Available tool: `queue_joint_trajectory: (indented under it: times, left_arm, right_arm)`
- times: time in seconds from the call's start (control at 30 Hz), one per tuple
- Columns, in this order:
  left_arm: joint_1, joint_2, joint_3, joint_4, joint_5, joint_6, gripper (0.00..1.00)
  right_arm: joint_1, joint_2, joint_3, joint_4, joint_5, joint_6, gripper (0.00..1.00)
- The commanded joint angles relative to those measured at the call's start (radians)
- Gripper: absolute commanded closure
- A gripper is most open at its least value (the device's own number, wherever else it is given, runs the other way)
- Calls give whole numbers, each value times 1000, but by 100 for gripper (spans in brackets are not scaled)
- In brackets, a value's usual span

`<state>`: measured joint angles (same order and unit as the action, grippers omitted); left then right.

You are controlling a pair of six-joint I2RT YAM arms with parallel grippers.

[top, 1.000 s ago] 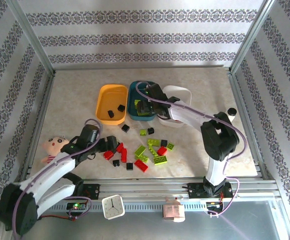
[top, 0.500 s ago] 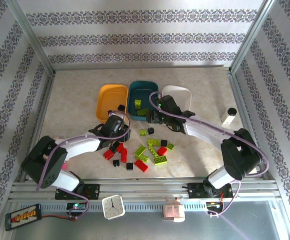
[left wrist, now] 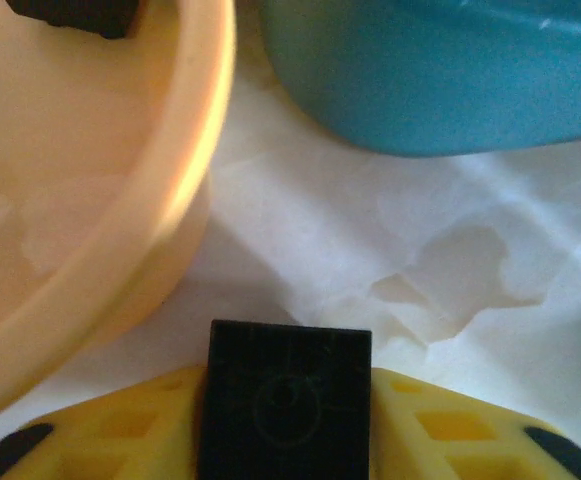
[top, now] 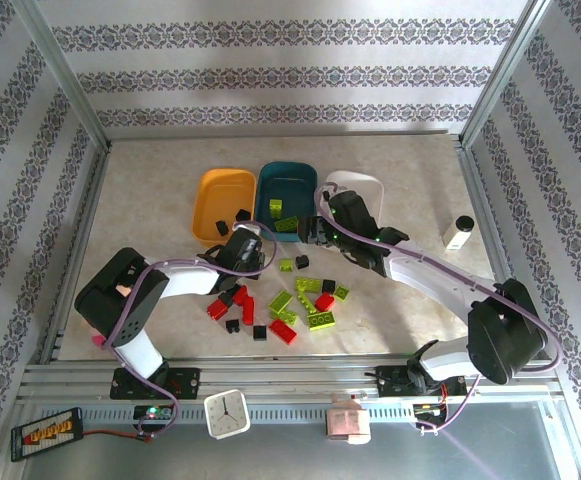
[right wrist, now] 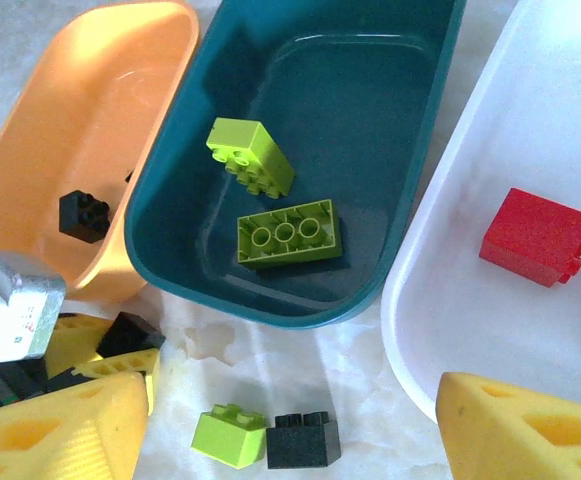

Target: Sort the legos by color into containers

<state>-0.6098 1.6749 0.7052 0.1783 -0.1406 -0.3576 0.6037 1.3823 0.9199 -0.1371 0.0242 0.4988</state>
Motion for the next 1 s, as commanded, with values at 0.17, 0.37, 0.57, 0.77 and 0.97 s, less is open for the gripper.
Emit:
queue_joint_trajectory:
  times: [0.17,0.37,0.57,0.77,0.97]
  left_arm:
    - [-62,-186,-77,31,16,-51,72]
    - [-32,-428,-74,-106,-6,-101,74]
    - [178,-385,48,-247,64,-118,79]
    - [319,-185,179,-267,139,-126,80]
    - [342,6,345,-343,148,-114,78]
  right_arm:
    - [-20,-44,-38,12,18,22,24]
    - [-18,-66,-90,27,-3,44,24]
    - [-15,-117,-153,21,-7,51,24]
    - [-4,-169,-203,-9,-24,48,24]
    - [36,-204,-233,-42,-61,12,24]
